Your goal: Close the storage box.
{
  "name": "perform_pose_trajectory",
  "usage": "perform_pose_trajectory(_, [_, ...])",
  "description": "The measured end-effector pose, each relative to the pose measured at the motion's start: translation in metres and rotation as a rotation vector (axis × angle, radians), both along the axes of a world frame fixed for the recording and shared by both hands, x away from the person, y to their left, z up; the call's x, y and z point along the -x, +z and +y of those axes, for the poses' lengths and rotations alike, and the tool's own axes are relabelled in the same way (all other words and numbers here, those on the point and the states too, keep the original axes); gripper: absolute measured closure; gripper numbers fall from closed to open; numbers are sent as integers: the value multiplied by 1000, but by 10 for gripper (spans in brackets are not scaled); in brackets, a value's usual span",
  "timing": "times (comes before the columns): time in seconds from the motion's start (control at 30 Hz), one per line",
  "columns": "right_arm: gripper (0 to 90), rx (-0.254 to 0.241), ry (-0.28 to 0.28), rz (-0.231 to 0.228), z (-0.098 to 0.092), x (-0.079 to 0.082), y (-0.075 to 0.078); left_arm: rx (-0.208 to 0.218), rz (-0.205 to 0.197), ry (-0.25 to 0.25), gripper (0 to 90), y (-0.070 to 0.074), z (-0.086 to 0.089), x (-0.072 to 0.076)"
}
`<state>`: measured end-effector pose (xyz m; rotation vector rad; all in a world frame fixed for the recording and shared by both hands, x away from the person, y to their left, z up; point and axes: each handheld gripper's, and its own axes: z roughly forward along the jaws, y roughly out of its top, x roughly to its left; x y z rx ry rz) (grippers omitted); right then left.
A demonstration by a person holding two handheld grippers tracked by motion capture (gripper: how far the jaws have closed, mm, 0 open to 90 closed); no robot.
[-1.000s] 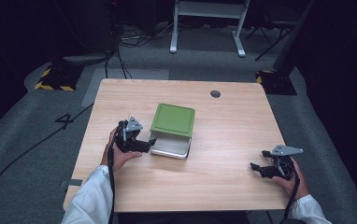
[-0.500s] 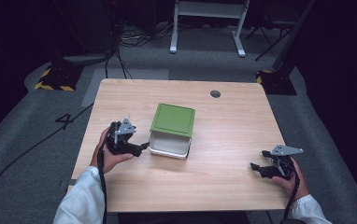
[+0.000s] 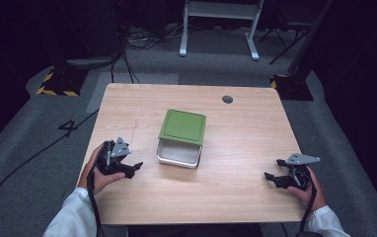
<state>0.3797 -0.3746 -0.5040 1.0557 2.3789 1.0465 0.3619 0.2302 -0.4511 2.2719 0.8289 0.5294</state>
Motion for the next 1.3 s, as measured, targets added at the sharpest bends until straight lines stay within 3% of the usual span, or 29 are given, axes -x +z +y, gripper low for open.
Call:
perform_pose_trajectory(0.13, [164, 0, 0, 0, 0, 0, 0, -19, 19, 18, 164, -10, 8, 7])
perform_pose_trajectory(0.4, [164, 0, 0, 0, 0, 0, 0, 3, 85, 22, 163, -31, 20, 16])
perform_pose_trajectory(0.63, [164, 0, 0, 0, 0, 0, 0, 40, 142, 56, 164, -48, 30, 22])
perform_pose_trajectory(0.77, [165, 0, 0, 0, 0, 0, 0, 109, 123, 75, 163, -53, 38, 26])
perform_pose_trajectory(0.97, [165, 0, 2, -1, 0, 0, 0, 104, 120, 109, 158, -54, 39, 29])
perform_pose_trajectory(1.3, [165, 0, 2, -2, 0, 0, 0, 106, 122, 109, 154, -54, 38, 29])
